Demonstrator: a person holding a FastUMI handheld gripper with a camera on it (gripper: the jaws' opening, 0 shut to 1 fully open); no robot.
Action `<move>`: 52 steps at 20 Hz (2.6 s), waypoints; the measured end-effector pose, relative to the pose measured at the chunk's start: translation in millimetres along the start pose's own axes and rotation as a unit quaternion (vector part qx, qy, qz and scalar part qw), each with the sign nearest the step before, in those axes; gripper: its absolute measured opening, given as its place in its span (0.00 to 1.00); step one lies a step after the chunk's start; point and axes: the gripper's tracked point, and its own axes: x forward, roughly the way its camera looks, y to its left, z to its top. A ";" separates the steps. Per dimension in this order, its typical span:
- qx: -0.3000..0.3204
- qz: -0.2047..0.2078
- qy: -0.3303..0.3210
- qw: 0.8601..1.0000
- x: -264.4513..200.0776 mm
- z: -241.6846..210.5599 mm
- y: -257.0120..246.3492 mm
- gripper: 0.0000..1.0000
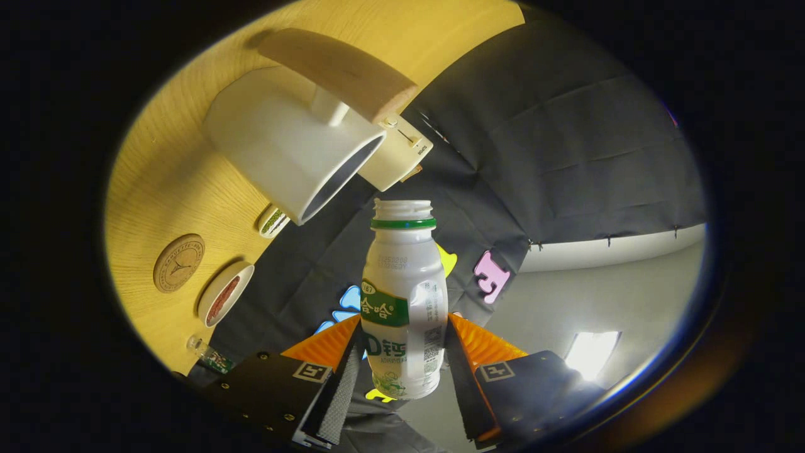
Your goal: Take the bottle from table, then pour the juice into the cup, finally place the bottle on the coaster
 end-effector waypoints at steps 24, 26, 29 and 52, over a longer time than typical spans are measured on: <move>0.693 0.161 0.102 0.695 12.0 -29.7 82.4 0.71; 0.726 0.176 0.117 0.654 14.4 -28.6 100.0 0.71; 0.769 0.193 0.131 0.595 11.4 -22.1 120.6 0.71; 0.879 0.181 0.176 0.404 -4.8 -22.2 167.7 0.71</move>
